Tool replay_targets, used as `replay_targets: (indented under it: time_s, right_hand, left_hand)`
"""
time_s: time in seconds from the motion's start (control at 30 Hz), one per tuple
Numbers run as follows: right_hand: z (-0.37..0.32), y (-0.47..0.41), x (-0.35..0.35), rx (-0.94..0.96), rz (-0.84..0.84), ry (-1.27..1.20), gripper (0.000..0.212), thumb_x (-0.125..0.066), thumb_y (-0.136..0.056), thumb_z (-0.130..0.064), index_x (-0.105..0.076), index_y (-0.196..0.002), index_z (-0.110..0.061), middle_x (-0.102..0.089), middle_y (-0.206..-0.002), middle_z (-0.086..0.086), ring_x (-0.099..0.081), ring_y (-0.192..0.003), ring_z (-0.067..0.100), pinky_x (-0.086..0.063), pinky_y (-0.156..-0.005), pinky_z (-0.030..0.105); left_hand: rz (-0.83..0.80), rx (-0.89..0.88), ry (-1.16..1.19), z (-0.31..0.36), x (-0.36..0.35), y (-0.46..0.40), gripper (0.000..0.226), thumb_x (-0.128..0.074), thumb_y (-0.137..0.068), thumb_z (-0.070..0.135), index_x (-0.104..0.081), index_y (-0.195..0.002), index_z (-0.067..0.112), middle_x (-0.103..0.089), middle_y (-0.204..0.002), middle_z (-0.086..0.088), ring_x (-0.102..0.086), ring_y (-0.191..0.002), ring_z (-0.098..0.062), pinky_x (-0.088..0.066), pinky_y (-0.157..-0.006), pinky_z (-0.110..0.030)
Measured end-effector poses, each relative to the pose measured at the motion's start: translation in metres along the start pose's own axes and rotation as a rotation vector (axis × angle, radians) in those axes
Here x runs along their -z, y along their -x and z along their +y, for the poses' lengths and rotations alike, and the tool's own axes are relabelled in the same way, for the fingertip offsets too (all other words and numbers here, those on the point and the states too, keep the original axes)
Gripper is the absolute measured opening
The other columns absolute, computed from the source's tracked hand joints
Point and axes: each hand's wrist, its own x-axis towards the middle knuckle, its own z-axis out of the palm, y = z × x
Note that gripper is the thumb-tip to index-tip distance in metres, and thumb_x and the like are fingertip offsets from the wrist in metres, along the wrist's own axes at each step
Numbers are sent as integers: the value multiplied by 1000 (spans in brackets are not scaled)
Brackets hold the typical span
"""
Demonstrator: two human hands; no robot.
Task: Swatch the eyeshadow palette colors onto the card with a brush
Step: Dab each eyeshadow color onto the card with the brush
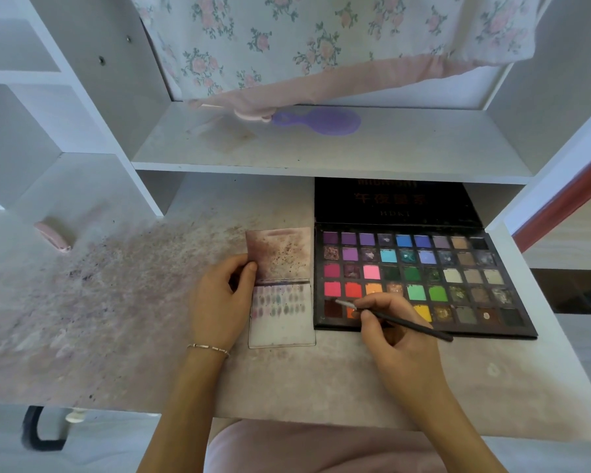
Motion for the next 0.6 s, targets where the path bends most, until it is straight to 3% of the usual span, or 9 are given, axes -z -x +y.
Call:
replay_targets:
  time_s: [0.23, 0.37, 0.6]
  right_hand:
    - [0, -1, -1, -10, -6, 17, 22, -56, -83, -1, -59, -77, -23, -61, -85, -13, -58, -72, 8, -48, -60, 19]
    - [4, -1, 0, -49, -23, 22, 23, -57, -81, -4, -59, -74, -25, -62, -79, -6, -58, -69, 14, -49, -60, 28]
    - [6, -2, 0, -7, -40, 19, 31, -56, -84, 0, -59, -74, -29, -61, -81, -10, -56, -68, 8, -45, -57, 13]
  left_hand:
    - [-3, 9, 4, -2, -1, 0, 17, -52, -89, 16, -67, -96, 13, -62, -81, 6, -56, -74, -11, -39, -64, -16]
    - [5, 2, 1, -3, -1, 0, 16, -52, -89, 15, -67, -95, 13, -61, -79, 7, -54, -71, -9, -39, -62, -16]
    - [-1, 9, -10, -3, -1, 1, 16, -52, -89, 16, -67, -95, 14, -63, -82, 4, -57, -79, -17, -41, -68, -28]
